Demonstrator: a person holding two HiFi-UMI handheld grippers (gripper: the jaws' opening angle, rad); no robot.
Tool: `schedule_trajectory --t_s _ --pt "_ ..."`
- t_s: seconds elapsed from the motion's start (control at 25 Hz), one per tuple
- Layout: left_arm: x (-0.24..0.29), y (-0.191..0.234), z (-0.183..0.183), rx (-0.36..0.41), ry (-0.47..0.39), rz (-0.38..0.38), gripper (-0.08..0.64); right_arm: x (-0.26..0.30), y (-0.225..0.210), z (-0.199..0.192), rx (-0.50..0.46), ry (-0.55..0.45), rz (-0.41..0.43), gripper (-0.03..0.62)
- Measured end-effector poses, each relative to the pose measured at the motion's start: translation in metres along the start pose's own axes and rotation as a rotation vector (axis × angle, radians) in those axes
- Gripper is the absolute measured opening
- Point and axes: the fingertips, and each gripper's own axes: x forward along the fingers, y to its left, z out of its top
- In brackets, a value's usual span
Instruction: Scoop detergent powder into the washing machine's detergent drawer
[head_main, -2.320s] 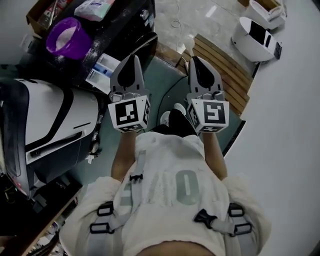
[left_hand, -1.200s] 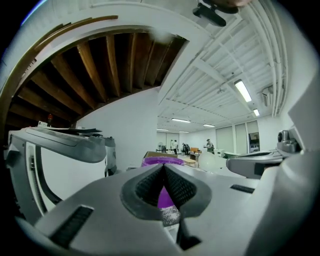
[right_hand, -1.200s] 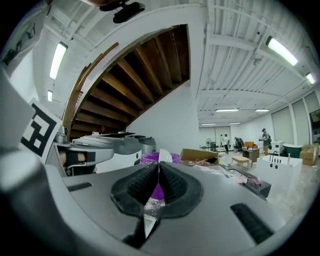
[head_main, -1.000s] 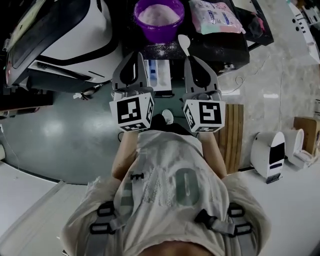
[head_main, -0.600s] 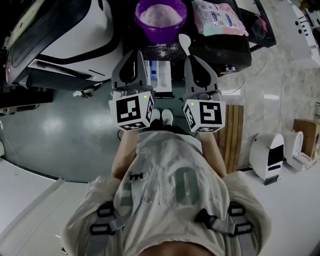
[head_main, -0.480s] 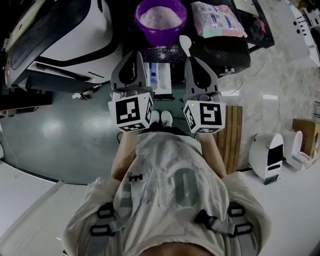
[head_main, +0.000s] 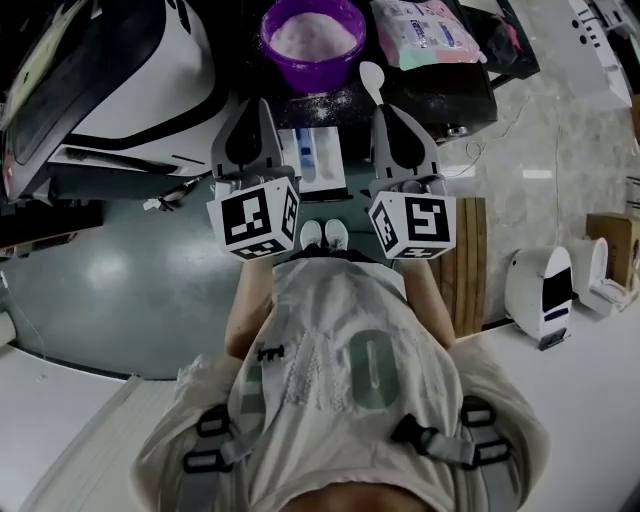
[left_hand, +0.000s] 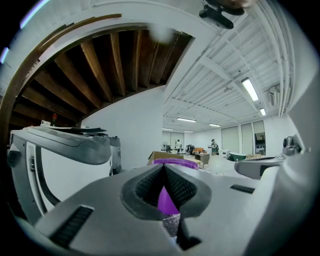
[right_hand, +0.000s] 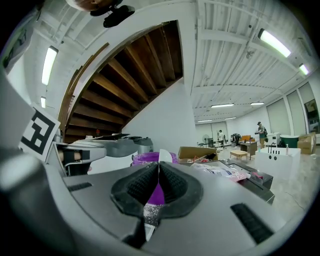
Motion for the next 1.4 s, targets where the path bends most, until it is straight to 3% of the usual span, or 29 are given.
schedule_trajectory --t_s 0.4,0.92,1.4 --pt "0.039 0.015 0.007 -0.013 -0.02 -0.04 0.02 0.033 -0.008 0.02 -0.028 -0.038 -0.044 0.011" --pt "0.078 0.032 0.051 0.022 -0.016 -0.056 0.02 0.078 -0.012 0.062 -0.025 -0.018 -0.049 0.011" --pt "0.088 0.04 0.054 0.034 0.003 -0.038 0.02 0.09 -0.017 0.064 -0.014 0.023 -0.041 0.011"
